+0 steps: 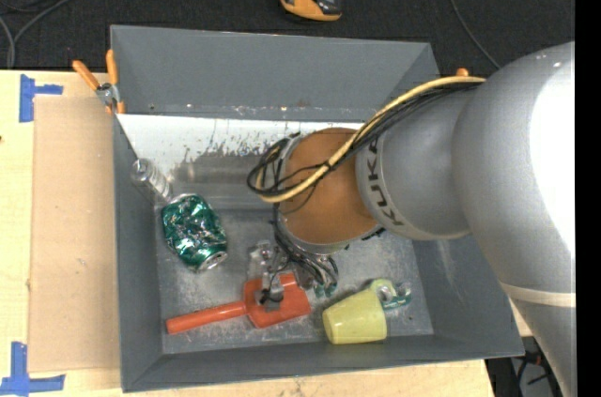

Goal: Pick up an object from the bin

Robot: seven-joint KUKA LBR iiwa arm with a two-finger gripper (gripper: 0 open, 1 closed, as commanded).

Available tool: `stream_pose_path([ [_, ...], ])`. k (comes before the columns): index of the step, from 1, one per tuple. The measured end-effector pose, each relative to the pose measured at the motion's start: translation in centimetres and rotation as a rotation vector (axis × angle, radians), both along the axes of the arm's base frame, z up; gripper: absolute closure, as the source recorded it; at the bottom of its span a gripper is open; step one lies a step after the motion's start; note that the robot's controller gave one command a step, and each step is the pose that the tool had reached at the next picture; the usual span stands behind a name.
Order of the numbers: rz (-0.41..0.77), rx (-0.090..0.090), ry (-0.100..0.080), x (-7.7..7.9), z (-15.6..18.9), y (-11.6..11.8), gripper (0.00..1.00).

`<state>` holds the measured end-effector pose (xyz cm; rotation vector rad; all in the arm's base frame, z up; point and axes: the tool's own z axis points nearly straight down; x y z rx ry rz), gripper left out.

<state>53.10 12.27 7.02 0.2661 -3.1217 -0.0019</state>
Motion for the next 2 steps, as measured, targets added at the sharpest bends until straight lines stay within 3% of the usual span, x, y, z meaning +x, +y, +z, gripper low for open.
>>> stream_pose_path([
  [1,-0.001,0.000,0.000,0.0,0.0,0.0,1.00],
  [2,-0.001,-0.003,0.011,-0.3,3.2,-0.1,1.00],
])
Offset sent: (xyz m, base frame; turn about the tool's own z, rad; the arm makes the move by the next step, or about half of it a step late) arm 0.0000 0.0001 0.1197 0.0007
